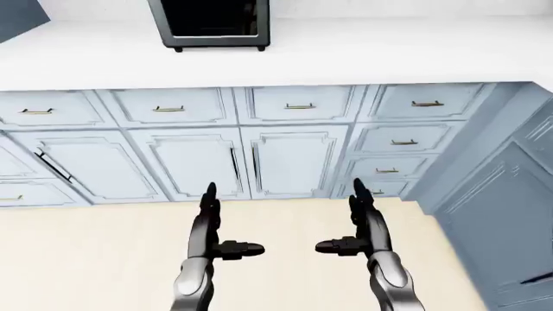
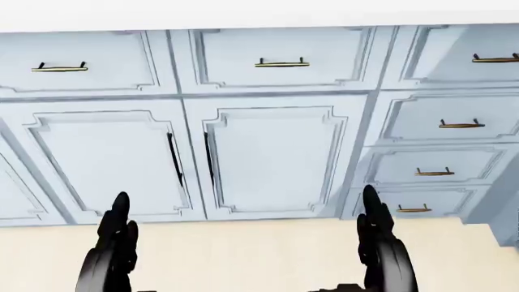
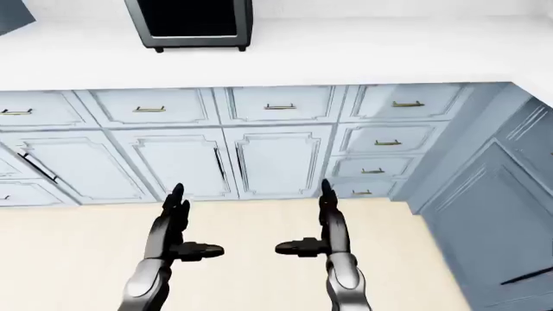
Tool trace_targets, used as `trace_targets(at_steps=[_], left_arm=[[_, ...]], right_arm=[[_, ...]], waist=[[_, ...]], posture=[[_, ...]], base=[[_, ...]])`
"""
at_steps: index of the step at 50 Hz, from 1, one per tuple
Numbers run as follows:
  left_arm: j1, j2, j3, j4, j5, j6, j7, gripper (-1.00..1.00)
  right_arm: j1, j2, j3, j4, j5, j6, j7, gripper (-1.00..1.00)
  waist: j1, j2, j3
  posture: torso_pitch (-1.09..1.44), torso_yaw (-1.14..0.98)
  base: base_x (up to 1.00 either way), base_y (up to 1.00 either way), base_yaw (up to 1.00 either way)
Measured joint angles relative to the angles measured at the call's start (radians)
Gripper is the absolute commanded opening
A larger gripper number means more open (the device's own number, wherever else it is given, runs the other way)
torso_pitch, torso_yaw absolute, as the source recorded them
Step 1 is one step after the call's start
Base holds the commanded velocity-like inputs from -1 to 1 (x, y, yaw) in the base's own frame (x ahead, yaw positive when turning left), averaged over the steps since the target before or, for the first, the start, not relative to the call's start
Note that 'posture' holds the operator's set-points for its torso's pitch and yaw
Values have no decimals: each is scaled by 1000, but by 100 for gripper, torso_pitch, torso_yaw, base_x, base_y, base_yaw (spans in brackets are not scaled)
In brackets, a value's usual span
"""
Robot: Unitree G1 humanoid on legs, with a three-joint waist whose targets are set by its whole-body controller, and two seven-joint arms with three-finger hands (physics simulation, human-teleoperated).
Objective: Open the toaster oven door.
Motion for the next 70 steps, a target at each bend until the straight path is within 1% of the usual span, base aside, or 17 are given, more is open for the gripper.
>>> trace_targets(at_steps=[3,5,16,22,28,32,37,42,46,50,55,58,60,63,68,69,70], left_arm=[[-5,-2,-1,-93,2,-14,8,100],[-8,-6,-8,-114,-2,-30,7,100],[-31,-3,1,-100,6,-1,21,100],[-440,29,28,106,27,-45,108,100],[-690,91,62,184,-29,-57,170,100],[-825,107,87,117,-96,136,233,100],[-1110,190,74,42,-193,384,258,100],[-1137,220,210,-315,-417,803,375,100],[-1153,269,275,-446,-618,1021,547,100],[-1106,302,234,-417,-722,1006,649,100],[-1059,336,210,-392,-802,971,704,100],[-1061,360,188,-391,-828,929,716,100],[-1068,371,186,-396,-838,902,720,100],[-1069,385,177,-406,-838,872,720,100],[-1072,374,154,-400,-824,862,720,100],[-1069,379,152,-395,-816,860,717,100],[-1058,380,156,-394,-808,860,714,100]], right_arm=[[-27,-5,4,-36,-30,-27,-21,100],[-32,-1,4,-24,-40,-46,-30,100],[-25,-15,9,-54,-103,-20,-53,100],[-362,-88,25,55,-341,-6,-89,100],[-582,-151,-21,18,-447,88,-68,100],[-957,-227,-56,179,-479,158,-26,100],[-1110,-297,-88,72,-412,279,25,100],[-1225,-325,-205,-111,-235,605,54,100],[-1210,-305,-194,-284,-87,857,10,100],[-1205,-329,-144,-331,20,954,-19,100],[-1196,-359,-67,-325,8,933,-18,100],[-1187,-343,-72,-319,-21,937,-5,100],[-1199,-333,-82,-321,-30,933,3,100],[-1210,-331,-88,-341,-38,915,10,100],[-1213,-328,-95,-333,-51,901,14,100],[-1213,-321,-91,-331,-52,899,15,100],[-1203,-312,-81,-333,-51,897,17,100]], waist=[[6,-4,-60],[10,-11,-41],[10,-5,-54],[6,-9,-63],[5,-5,-83],[7,1,-51],[7,-14,-46],[0,-3,-40],[0,6,-25],[5,11,-14],[-3,8,-5],[-5,-37,-25],[-4,-37,-37],[-8,-8,-32],[-23,92,-17],[-17,101,-22],[-7,86,-16]], posture=[[0,0],[0,0],[0,0],[0,0],[0,0],[0,0],[0,0],[0,0],[0,0],[0,0],[0,0],[0,0],[0,0],[0,0],[0,0],[0,0],[0,0]], base=[[0,0,0],[0,0,0],[0,0,0],[0,0,0],[0,0,0],[0,0,0],[0,0,0],[0,0,0],[0,0,0],[0,0,0],[0,31,0],[0,91,0],[0,91,0],[0,73,0],[0,64,0],[0,63,0],[0,52,0]])
